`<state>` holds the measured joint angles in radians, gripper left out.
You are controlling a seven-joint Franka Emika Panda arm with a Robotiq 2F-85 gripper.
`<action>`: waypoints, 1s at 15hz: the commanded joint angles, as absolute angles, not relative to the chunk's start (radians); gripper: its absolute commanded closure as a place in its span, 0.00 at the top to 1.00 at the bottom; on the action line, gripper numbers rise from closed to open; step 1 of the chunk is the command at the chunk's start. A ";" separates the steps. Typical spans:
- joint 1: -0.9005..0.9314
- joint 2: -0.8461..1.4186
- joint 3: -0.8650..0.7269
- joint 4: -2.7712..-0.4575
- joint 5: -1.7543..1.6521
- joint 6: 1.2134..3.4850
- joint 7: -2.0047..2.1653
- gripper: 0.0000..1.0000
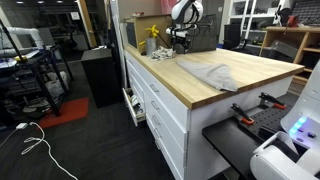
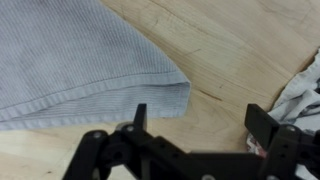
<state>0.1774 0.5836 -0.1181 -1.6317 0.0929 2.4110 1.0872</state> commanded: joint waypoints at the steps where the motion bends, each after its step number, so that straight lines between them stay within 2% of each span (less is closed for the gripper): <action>1: 0.164 0.632 -0.122 -1.548 0.079 2.281 1.148 1.00; 15: 0.146 0.861 -0.109 -1.156 0.083 1.924 1.349 1.00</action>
